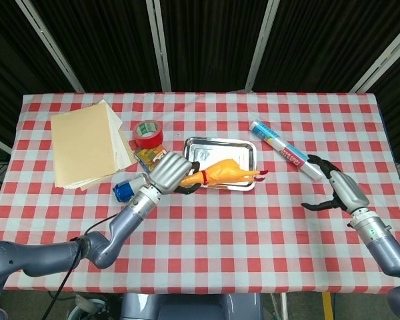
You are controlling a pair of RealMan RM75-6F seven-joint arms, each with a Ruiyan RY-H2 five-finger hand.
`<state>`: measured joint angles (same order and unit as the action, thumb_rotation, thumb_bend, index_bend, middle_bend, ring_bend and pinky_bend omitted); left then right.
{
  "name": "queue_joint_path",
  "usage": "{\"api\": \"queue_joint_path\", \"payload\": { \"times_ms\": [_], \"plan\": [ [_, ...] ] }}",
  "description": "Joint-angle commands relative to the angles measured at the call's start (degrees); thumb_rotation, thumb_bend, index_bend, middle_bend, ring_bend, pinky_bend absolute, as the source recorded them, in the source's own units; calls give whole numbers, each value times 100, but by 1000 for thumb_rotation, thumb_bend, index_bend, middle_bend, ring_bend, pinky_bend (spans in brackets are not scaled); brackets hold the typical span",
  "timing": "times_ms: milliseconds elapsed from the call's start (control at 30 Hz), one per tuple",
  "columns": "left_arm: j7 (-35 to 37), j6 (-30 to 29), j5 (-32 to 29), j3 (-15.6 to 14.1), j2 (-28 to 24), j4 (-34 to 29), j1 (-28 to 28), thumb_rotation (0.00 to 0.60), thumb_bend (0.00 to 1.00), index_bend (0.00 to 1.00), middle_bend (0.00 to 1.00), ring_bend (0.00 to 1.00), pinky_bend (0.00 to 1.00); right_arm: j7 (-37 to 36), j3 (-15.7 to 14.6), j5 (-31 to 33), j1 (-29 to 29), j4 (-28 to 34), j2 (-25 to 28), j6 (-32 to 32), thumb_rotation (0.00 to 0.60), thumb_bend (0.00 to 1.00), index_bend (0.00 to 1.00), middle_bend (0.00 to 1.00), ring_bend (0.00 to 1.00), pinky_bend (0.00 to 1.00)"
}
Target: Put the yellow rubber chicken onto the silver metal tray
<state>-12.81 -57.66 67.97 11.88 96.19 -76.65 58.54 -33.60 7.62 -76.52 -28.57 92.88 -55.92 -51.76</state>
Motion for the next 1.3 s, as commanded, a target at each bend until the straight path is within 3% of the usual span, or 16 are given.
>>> {"api": "queue_joint_path", "payload": {
  "times_ms": [33,467,967,1133,1300],
  "plan": [
    [475,96,85,45,268,709,-64,600,682,690,762,675,741,-34,-11,-4,26,-27,-6,-3,581,104,0,121,55,79],
    [845,876,-119,325,1040,2412,336,600,642,676,747,660,739,-59,19,27,37,20,41,65,580,104,0,121,55,78],
    [658,1538,-543,930,2125,3841,1196,600,605,647,716,630,739,-25,73,178,134,76,191,56,583,103,0,121,55,79],
    [441,1713,-756,1091,2425,4216,1403,600,459,450,534,462,673,-35,82,202,162,83,229,67,585,104,0,121,55,78],
    [336,1894,-1026,1295,2563,4288,1516,600,201,116,161,104,271,-18,103,227,186,114,268,56,583,104,0,121,55,79]
  ]
}}
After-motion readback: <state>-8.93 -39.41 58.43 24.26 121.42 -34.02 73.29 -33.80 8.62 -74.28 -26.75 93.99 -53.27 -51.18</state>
